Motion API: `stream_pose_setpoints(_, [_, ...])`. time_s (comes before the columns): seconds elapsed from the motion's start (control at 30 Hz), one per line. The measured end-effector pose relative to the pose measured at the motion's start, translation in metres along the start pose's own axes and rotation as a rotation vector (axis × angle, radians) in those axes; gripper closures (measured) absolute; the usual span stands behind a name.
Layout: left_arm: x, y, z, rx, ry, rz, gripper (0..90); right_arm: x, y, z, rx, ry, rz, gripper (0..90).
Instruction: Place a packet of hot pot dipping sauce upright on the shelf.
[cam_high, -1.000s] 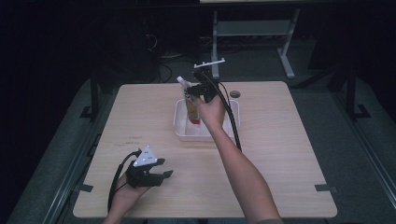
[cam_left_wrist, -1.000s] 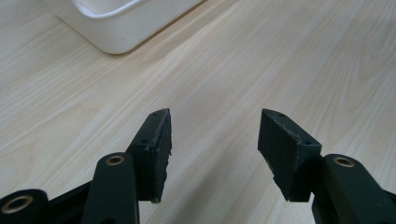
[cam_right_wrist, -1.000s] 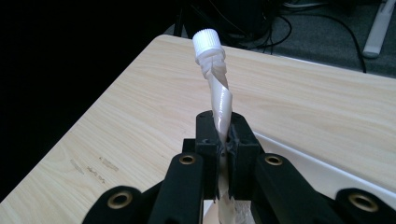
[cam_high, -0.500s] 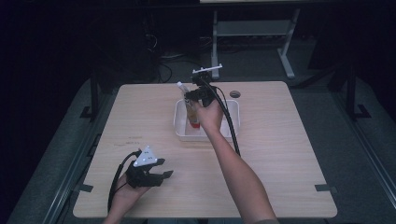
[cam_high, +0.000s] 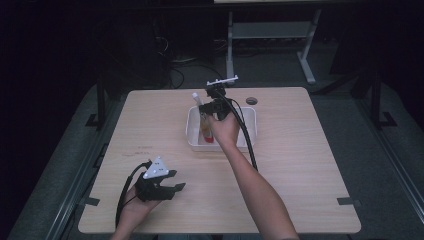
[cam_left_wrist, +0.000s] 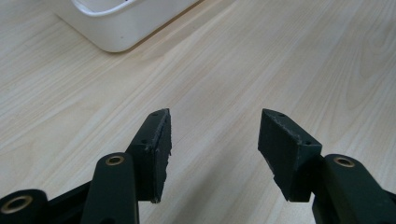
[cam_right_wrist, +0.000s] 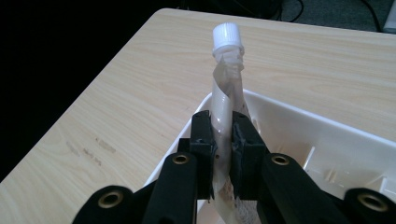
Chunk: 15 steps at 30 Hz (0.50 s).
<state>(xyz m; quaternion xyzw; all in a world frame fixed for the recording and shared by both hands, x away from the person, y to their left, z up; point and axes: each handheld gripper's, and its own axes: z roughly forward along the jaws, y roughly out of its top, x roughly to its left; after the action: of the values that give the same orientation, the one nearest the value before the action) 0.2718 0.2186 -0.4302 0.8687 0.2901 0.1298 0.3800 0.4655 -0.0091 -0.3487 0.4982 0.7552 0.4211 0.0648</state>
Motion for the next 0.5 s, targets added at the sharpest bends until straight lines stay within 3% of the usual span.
stream_pose_setpoints(0.3, [-0.0007, 0.0004, 0.0009, 0.003, -0.001, 0.001, 43.8, 0.0030, -0.0060, -0.0031, 0.035, 0.026, -0.046, 75.7])
stream_pose_setpoints(0.5, [-0.0006, 0.0005, 0.0013, 0.004, -0.002, 0.001, 43.7, 0.0009, -0.0090, -0.0053, 0.045, 0.046, -0.047, 74.9])
